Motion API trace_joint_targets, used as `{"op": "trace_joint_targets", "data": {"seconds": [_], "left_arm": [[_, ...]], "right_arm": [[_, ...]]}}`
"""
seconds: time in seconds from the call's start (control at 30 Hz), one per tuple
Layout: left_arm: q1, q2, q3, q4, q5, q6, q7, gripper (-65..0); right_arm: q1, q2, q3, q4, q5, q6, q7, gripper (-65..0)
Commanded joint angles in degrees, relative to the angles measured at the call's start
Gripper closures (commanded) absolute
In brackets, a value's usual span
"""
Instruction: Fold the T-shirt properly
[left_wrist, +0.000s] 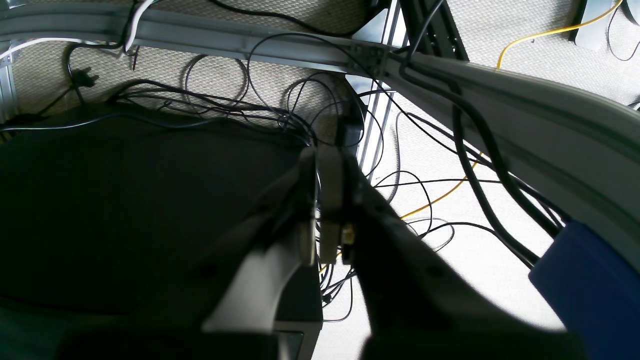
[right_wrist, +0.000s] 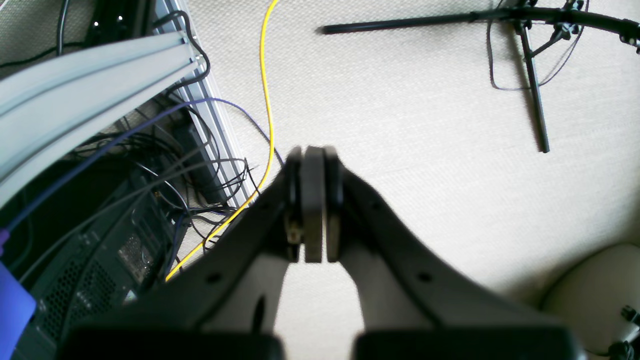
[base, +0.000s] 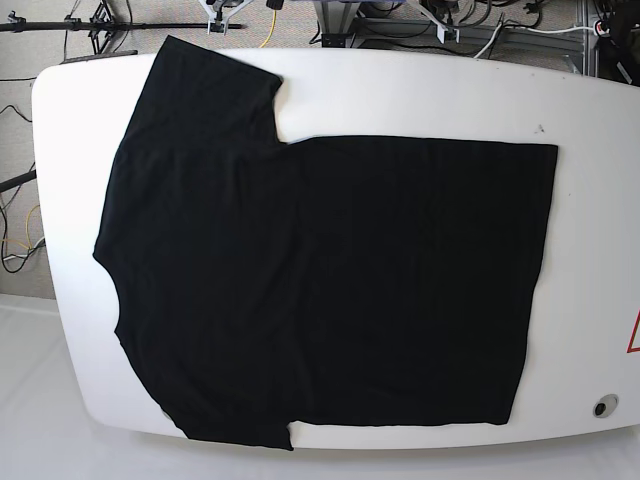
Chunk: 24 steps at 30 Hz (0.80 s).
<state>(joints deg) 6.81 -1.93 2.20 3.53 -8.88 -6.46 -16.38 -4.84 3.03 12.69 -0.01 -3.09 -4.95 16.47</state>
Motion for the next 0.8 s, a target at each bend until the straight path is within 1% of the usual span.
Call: {"op": "trace_joint_targets", "data": {"seconds": [0.0, 0.4, 0.77], "left_arm": [[1.3, -0.3, 0.0, 0.0, 0.3, -1.8, -0.5, 0.0], [0.9, -0.3, 0.1, -0.3, 0.2, -2.3, -0.2, 0.0], [1.9, -0.8, 0.1, 0.0, 0.6, -1.7, -0.3, 0.0]], "right_arm": [[-1.5, 1.3, -0.2, 0.4, -0.7, -0.1, -0.1, 0.0], [-1.1, 1.1, -0.2, 0.5, -0.7, 0.1, -0.2, 0.0], [-1.4, 1.4, -0.4, 0.0, -1.0, -0.1, -0.6, 0.0]]}}
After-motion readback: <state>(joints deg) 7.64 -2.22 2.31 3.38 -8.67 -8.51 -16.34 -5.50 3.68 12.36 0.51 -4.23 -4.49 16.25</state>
